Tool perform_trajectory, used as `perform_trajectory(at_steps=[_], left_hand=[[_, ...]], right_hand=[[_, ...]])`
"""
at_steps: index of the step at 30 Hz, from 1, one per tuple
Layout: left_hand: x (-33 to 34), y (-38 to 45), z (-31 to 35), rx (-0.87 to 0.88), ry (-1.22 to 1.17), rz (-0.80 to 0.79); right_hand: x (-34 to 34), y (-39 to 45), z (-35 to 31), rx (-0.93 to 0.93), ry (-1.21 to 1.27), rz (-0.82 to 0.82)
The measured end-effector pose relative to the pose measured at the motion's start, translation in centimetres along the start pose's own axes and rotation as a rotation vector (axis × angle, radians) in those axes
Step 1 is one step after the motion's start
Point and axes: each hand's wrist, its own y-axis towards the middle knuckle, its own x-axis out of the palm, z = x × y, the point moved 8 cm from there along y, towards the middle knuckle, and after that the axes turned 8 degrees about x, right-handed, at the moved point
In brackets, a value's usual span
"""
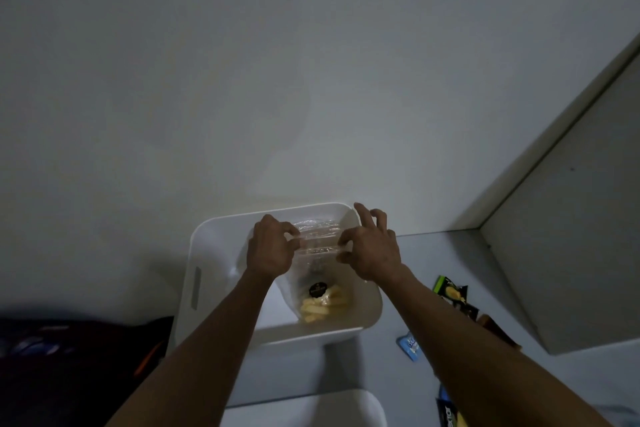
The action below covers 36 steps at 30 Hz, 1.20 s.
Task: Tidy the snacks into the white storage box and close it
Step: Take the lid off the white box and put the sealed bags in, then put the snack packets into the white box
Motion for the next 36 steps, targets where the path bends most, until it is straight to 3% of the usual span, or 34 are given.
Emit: perform_trajectory(at_steps=[11,16,25,31,36], left_hand=[[-4.5,-2.5,0.9,0.006,-0.115,0.103],[-6.4,-4.1,4.1,0.050,-0.208,0.127],[-2.9,-9.9,16.9,0.190,-0.330,0.076],[5.3,-15.3,24.6,0.213,-0.376,-0.015],[13.8,-20.6,31.8,0.184,-0.394,0.003]], right_hand=[[-2.5,-2.9,0.5,0.051,0.071,-0.004],[-7.2,-6.6,3.7,0.118,0.181,0.091],[-12.3,-18.2,14.9,0.255,0.400,0.101],[-11.4,-26.1,27.4,0.360,0.494,0.136],[-9.2,-30.8,39.7,0.460,0.590,0.204]])
